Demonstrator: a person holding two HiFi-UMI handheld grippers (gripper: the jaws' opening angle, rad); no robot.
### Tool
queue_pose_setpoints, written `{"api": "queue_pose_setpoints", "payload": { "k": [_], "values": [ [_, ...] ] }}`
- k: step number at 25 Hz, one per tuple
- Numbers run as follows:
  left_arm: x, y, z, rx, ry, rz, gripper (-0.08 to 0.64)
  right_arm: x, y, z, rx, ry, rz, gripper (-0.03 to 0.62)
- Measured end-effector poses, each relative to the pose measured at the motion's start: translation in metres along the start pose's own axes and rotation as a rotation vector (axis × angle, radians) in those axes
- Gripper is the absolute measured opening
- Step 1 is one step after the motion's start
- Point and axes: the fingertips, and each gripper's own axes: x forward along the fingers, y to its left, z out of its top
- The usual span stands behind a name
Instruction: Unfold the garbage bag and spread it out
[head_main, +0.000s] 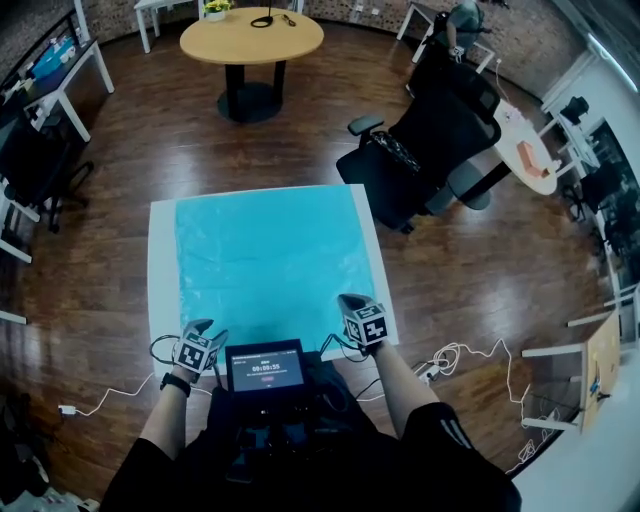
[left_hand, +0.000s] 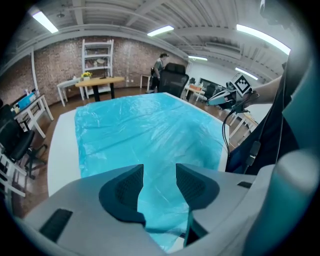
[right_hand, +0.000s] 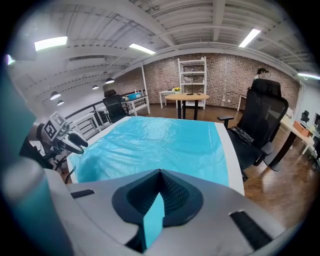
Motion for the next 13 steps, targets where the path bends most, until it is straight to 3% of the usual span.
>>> {"api": "queue_pose_setpoints", "payload": {
  "k": [7, 13],
  "values": [
    [-0.004, -0.004, 0.013, 0.028, -0.035, -0.016, 0.213, -0.008, 0.001, -0.007, 0.023, -0.020, -0.012, 0.020],
    [-0.008, -0.010, -0.003, 0.023, -0.027, -0.001, 0.213, -0.019, 0.012, -0.018, 0.015, -0.013, 0.009, 0.020]
  ]
}}
